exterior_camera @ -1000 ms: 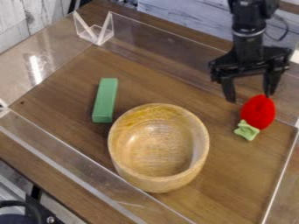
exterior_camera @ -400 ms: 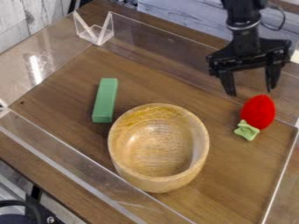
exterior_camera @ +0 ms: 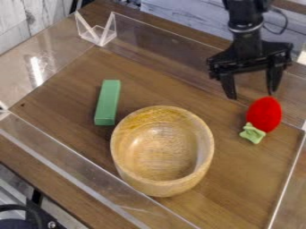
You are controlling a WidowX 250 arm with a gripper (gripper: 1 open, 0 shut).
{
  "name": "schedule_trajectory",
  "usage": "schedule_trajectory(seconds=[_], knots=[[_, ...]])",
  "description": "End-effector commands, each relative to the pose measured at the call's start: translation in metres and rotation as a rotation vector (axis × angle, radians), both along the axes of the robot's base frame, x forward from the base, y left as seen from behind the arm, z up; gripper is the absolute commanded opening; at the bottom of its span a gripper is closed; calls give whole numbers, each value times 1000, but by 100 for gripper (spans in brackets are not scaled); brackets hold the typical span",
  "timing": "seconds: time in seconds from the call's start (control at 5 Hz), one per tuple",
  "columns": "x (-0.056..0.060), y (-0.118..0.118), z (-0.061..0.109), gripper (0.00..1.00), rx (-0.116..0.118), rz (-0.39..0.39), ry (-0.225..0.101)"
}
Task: Move the red object to the right side of the table
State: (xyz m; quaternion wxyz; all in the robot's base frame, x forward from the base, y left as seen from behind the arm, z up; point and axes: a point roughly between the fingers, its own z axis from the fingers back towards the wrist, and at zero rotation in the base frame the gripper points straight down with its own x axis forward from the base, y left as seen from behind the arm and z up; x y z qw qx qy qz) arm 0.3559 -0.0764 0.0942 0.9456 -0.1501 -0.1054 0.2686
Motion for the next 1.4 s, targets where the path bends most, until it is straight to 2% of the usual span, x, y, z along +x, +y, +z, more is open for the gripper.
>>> schedule_trajectory(seconds=[0.0,0.2,0.4,0.6,0.8,1.0,1.2], knots=[[0,-10,22,100,-7,-26,-70],[-2,-20,16,0,-7,-50,-70],[2,-21,17,100,-5,-39,-77],[5,-22,18,100,3,-34,-79],[16,-22,22,100,8,24,-81],[19,-23,21,100,17,76,-76],[19,-25,13,100,32,127,-65]])
